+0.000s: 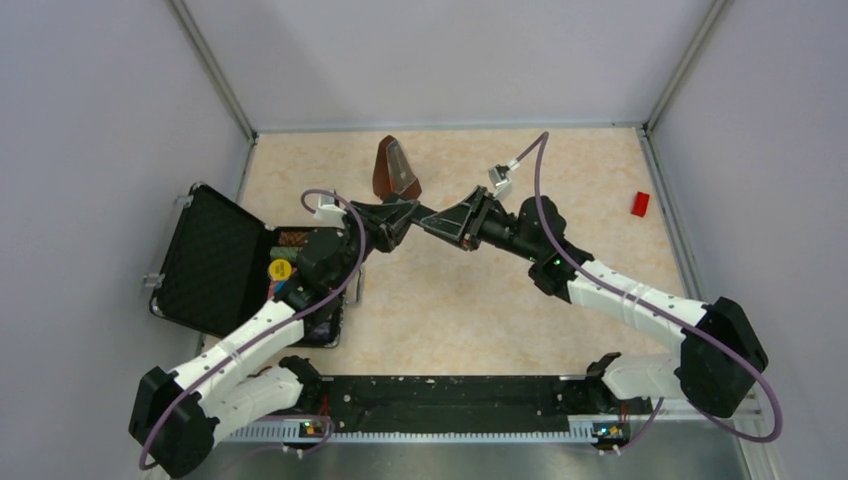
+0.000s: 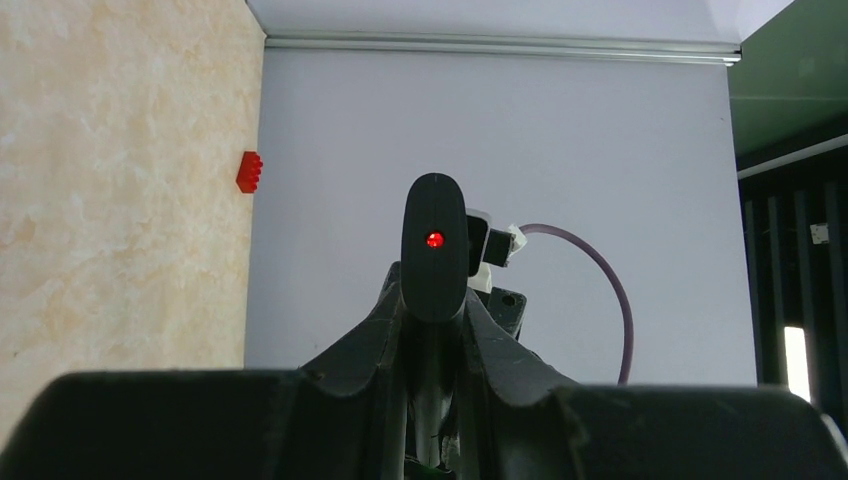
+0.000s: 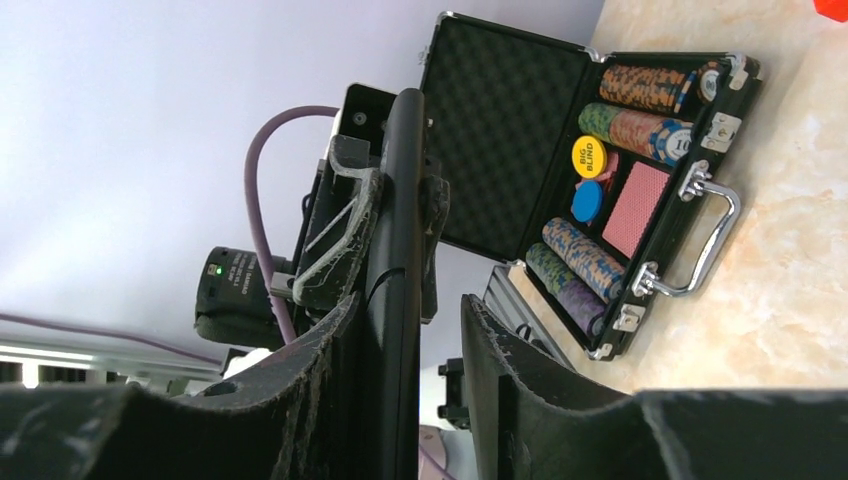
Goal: Load the batteries into the remote control
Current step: Load the battery cover into the remote control.
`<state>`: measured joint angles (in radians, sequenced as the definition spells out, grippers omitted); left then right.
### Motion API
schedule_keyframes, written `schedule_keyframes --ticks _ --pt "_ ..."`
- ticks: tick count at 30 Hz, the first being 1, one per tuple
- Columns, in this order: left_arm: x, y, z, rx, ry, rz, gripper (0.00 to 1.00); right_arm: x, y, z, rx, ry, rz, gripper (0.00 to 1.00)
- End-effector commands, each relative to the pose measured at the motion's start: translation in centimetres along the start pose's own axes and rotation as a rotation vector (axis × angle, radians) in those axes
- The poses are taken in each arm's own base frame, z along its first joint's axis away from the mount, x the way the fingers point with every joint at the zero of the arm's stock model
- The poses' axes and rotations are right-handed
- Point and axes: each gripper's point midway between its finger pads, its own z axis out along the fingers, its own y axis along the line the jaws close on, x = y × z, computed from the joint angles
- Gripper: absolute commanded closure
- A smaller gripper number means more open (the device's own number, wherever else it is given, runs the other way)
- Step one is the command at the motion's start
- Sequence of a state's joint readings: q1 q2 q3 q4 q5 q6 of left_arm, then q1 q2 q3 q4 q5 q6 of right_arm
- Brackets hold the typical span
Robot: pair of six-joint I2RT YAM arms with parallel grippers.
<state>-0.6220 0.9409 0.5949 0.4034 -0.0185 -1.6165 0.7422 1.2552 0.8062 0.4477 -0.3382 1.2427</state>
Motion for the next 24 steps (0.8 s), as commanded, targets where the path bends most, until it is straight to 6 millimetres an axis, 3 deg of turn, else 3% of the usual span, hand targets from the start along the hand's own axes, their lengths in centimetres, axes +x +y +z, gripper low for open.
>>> schedule_keyframes --ticks 1,11,24 --pt "2.0 -9.1 -1.9 0.274 0.103 -0.035 1.00 -0.2 -0.2 1.1 0.006 -0.017 0.001 0.63" --pt "1.9 -8.8 -2.3 0.266 0.095 -0.023 1.00 0.0 -0.1 1.8 -0.018 0.001 0.054 0.78" --pt "3.6 -9.5 -2.7 0.291 0.207 -0.090 1.00 -1.2 1.6 3.4 -0.116 -0.035 0.031 0.76"
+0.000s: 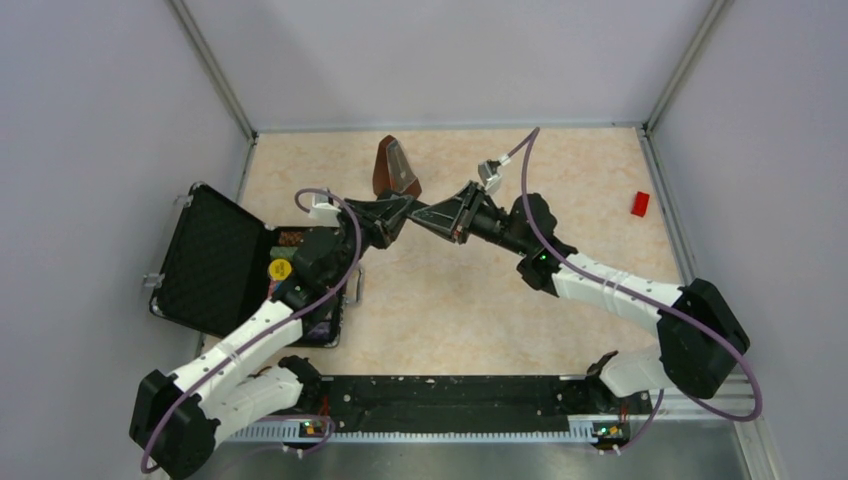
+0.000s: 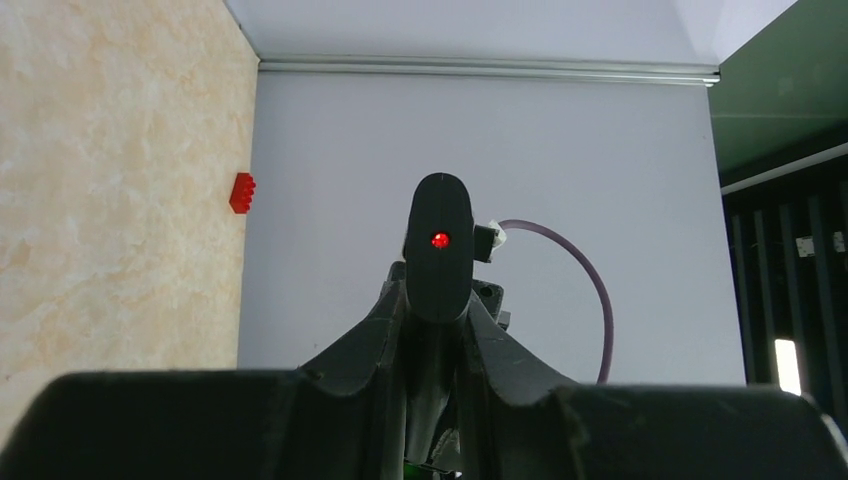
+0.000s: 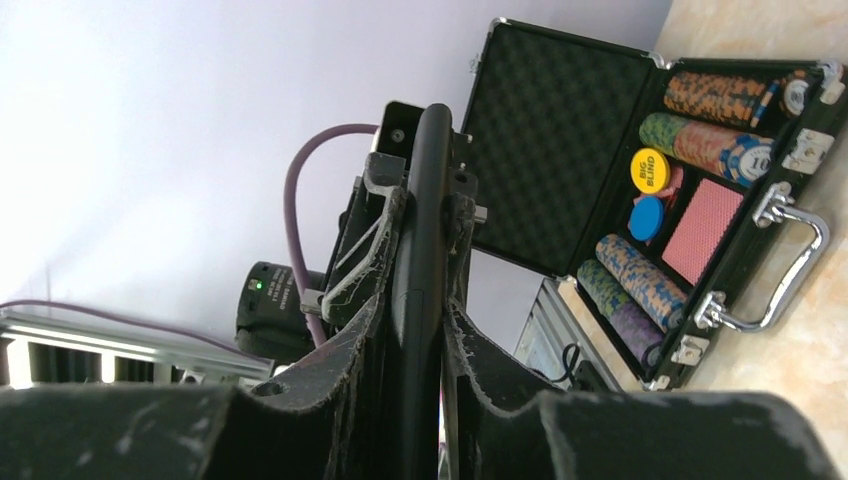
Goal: Load the batteries into the remote control
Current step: Load the battery cover into the remote control.
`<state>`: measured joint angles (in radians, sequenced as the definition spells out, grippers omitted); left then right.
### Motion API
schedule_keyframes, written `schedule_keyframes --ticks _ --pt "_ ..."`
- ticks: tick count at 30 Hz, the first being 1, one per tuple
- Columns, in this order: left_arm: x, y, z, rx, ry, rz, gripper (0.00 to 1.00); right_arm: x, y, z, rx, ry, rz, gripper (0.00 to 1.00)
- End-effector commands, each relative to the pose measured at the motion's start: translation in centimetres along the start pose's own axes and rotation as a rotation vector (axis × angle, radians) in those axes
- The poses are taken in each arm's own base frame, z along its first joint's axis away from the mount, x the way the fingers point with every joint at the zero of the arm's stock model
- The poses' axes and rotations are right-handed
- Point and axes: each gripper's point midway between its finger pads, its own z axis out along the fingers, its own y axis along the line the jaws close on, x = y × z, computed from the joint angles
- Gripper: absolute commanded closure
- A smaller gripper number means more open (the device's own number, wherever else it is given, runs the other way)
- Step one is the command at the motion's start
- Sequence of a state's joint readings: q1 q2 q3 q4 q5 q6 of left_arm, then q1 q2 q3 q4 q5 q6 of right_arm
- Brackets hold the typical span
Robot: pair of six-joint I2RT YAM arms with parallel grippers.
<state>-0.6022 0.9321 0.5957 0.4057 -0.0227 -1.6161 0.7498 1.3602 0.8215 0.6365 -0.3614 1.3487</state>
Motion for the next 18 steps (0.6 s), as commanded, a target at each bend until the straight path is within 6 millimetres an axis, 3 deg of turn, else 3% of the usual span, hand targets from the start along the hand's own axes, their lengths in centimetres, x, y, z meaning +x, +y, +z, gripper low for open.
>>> schedule_keyframes --ticks 1,12,15,18 --pt "4.3 -9.2 -2.7 0.282 0.236 -0.105 1.00 -1.0 0.5 1.6 -0.030 -0.037 -0.048 0.76" --pt "3.1 -9.1 -3.5 0.283 0.170 -0.085 1.00 -1.0 1.0 1.8 -0.057 -0.035 -0.046 0.74" --pt "2.5 -8.4 -3.5 0.249 0.133 -0.025 1.00 -0.8 1.6 1.1 -0.049 -0.032 -0.047 0.67" --pt "1.8 -7.7 -3.5 0.208 0.098 0.051 1.00 -0.9 2.2 0.1 -0.020 -0.029 -0.073 0.53"
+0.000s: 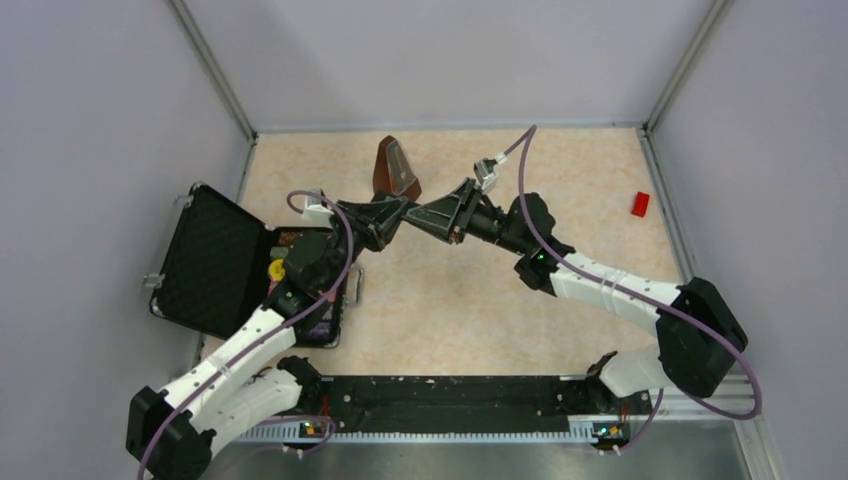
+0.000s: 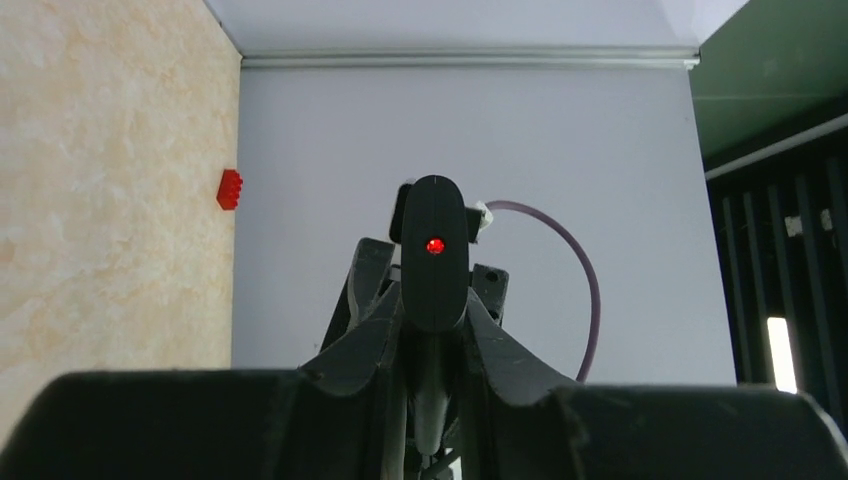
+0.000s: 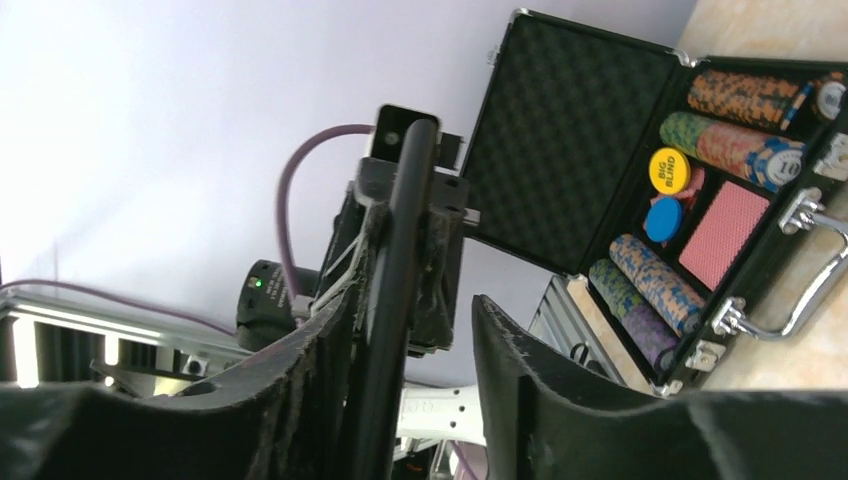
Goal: Load the batteries into the remote control
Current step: Load the battery cover into the remote control.
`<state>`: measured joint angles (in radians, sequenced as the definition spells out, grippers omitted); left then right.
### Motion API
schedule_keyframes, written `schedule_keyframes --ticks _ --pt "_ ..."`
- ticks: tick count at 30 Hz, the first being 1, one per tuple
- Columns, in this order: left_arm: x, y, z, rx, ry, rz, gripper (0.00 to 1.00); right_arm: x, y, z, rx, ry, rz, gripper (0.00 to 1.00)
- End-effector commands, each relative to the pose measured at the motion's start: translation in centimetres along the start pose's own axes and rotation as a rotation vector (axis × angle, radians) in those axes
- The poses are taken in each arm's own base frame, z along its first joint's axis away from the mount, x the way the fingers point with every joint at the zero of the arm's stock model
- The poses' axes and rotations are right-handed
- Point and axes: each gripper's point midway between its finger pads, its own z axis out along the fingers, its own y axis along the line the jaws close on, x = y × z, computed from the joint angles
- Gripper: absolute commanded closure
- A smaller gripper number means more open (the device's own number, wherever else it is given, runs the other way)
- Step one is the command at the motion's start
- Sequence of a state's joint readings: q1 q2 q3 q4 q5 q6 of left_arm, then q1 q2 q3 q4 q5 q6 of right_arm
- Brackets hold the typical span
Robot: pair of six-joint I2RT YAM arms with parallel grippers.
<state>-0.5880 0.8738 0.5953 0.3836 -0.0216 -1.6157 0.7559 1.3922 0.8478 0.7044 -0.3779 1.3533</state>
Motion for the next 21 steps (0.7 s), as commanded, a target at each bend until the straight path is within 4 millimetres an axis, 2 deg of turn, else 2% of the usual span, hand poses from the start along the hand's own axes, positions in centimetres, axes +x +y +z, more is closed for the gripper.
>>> schedule_keyframes --ticks 1,5,10,12,15,19,21 --pt "2.1 -6.0 -2.3 0.162 0.103 0.074 1.00 -1.0 1.2 -0.9 0.047 -0.031 -0.064 0.49" --pt "1.9 -5.5 -2.5 0.139 0.102 0.136 1.00 -1.2 2.5 -2.5 0.040 -0.006 -0.117 0.35" --pt "2.8 -5.0 -2.7 0.122 0.175 0.234 1.00 -1.5 5.2 -4.5 0.001 0.050 -0.238 0.26" --pt "3.8 -4.7 -2.6 0.121 0.245 0.315 1.00 -0.5 6.2 -5.0 -0.030 0.149 -0.307 0.24" --pt "6.2 -5.4 -2.9 0.147 0.409 0.413 1.00 1.6 6.8 -5.5 -0.081 0.326 -0.414 0.24" --pt "9.5 -8.0 -3.8 0.235 0.647 0.499 1.00 3.5 6.6 -6.6 -0.113 0.500 -0.481 0.24" --pt "10.0 -8.6 -4.0 0.256 0.699 0.524 1.00 4.0 6.8 -7.1 -0.138 0.533 -0.504 0.26"
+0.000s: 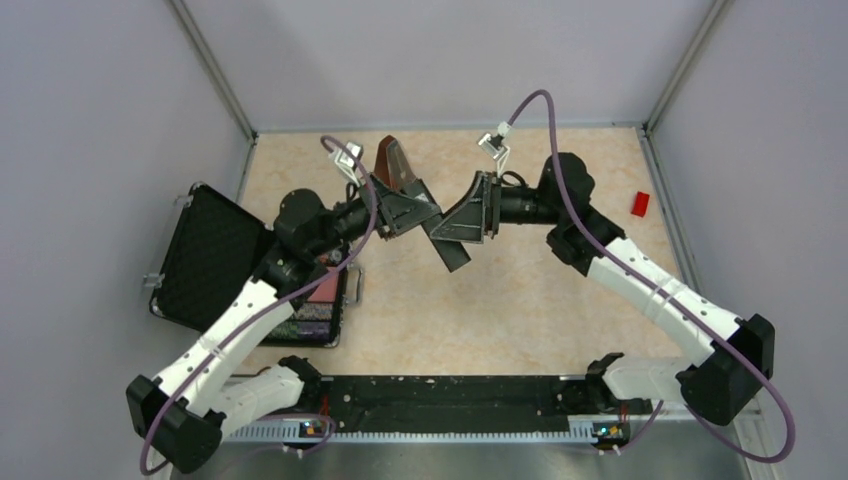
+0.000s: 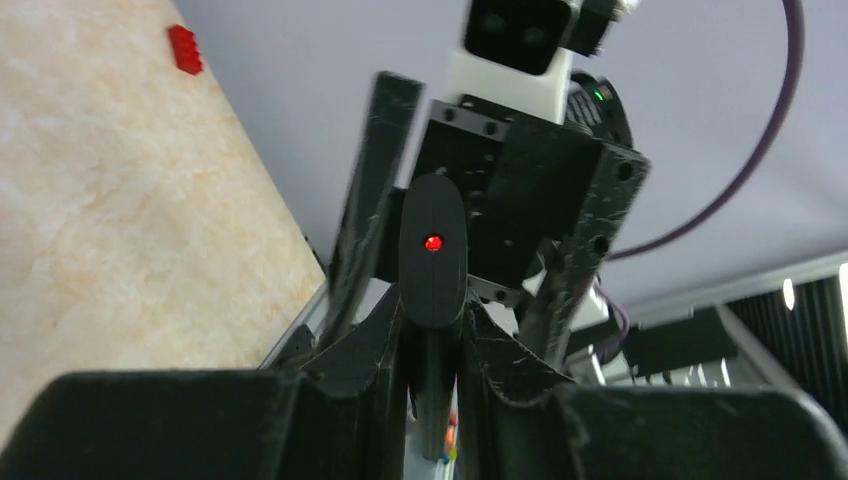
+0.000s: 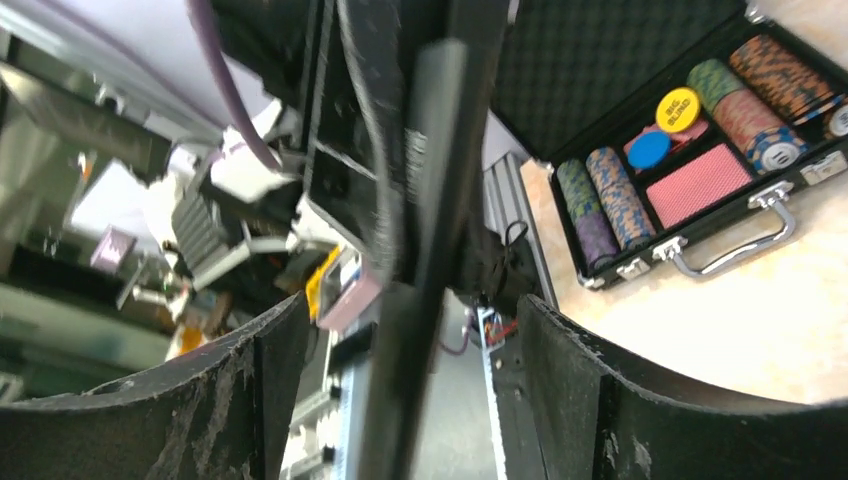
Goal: Load the batteries into the remote control
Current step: Load the battery cover into the remote control, then place the remote control at the center of the board.
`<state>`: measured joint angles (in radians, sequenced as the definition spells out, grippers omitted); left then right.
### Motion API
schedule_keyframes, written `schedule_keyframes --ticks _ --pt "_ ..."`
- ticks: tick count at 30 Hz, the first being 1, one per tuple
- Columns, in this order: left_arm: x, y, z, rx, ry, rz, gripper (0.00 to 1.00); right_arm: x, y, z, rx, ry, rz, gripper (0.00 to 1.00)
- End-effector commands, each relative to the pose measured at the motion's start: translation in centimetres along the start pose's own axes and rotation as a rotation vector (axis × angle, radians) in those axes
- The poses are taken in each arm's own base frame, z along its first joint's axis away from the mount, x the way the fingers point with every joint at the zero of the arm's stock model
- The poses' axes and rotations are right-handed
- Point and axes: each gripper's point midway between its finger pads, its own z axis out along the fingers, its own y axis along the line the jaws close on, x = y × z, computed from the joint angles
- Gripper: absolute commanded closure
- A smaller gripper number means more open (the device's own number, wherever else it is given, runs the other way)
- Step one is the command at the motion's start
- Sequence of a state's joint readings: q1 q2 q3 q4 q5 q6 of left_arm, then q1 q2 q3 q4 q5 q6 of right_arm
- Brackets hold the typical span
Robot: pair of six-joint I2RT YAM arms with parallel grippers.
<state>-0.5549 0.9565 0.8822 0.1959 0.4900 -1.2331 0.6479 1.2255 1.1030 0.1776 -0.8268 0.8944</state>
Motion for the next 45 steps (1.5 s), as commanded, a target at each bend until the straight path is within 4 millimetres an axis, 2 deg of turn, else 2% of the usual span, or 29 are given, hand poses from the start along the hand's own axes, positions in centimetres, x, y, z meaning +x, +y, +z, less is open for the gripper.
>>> schedule_keyframes --ticks 1,6,11,15,17,18,20,21,22,24,26,28,30,31,33,36,39,41,45 --pt "2.0 -5.1 -0.7 0.174 0.202 0.189 1.00 2.7 1.7 -1.2 -0.112 0.185 -0.122 0.26" --pt "2.6 -6.0 -0.7 0.216 0.269 0.221 1.00 3.8 0.9 -1.6 -0.096 0.224 -0.128 0.36" --pt "2.9 -5.5 -0.6 0.191 0.303 0.242 1.00 3.4 1.1 -1.5 -0.098 0.191 -0.127 0.57" --pt "2.7 -5.4 -0.3 0.190 0.298 0.236 1.00 3.5 0.7 -1.2 -0.095 0.183 -0.083 0.84" --pt "2.4 -5.2 -0.1 0.180 0.286 0.235 0.84 3.7 0.1 -1.0 -0.083 0.183 -0.062 0.97" --pt "2.3 -4.9 0.0 0.170 0.277 0.239 0.73 3.7 -0.2 -1.0 -0.073 0.179 -0.056 0.99" --pt "1.7 -3.6 0.3 0.098 0.242 0.236 0.39 3.7 -1.1 -1.0 -0.033 0.156 -0.042 1.00" --pt "1.3 -2.3 0.3 0.031 0.221 0.228 0.14 3.5 -1.8 -1.1 -0.001 0.138 -0.032 1.00" --pt "0.8 -0.9 0.2 -0.032 0.193 0.229 0.03 3.4 -2.8 -1.3 0.037 0.119 -0.015 1.00" --pt "-0.9 3.3 -0.6 -0.236 0.105 0.214 0.01 3.2 -5.5 -2.0 0.140 0.073 0.029 1.00" --pt "-2.6 8.2 -2.6 -0.471 0.004 0.218 0.01 3.5 -9.9 -3.4 0.327 0.029 0.072 1.00" --pt "-3.7 12.5 -5.4 -0.682 -0.089 0.227 0.01 4.7 -15.5 -6.3 0.638 0.017 0.091 1.00" --pt "-4.2 15.2 -7.6 -0.804 -0.155 0.233 0.01 5.6 -20.3 -10.1 0.940 0.011 0.077 1.00" --pt "-4.2 15.8 -8.2 -0.827 -0.170 0.236 0.01 6.2 -22.5 -12.4 1.098 0.011 0.070 1.00" --pt "-4.0 16.6 -8.8 -0.846 -0.187 0.237 0.01 7.2 -25.7 -16.8 1.368 0.032 0.046 1.00" --pt "-3.5 16.9 -8.9 -0.840 -0.171 0.228 0.01 8.5 -28.5 -21.2 1.640 0.118 0.005 1.00" --pt "-3.4 17.1 -8.8 -0.846 -0.158 0.226 0.01 9.0 -30.0 -23.8 1.803 0.197 -0.053 1.00" --pt "-3.4 17.1 -8.8 -0.849 -0.152 0.232 0.02 9.3 -30.9 -24.8 1.874 0.251 -0.077 1.00" --pt "-3.5 16.6 -9.0 -0.843 -0.154 0.248 0.02 9.4 -31.9 -25.2 1.921 0.326 -0.100 1.00"
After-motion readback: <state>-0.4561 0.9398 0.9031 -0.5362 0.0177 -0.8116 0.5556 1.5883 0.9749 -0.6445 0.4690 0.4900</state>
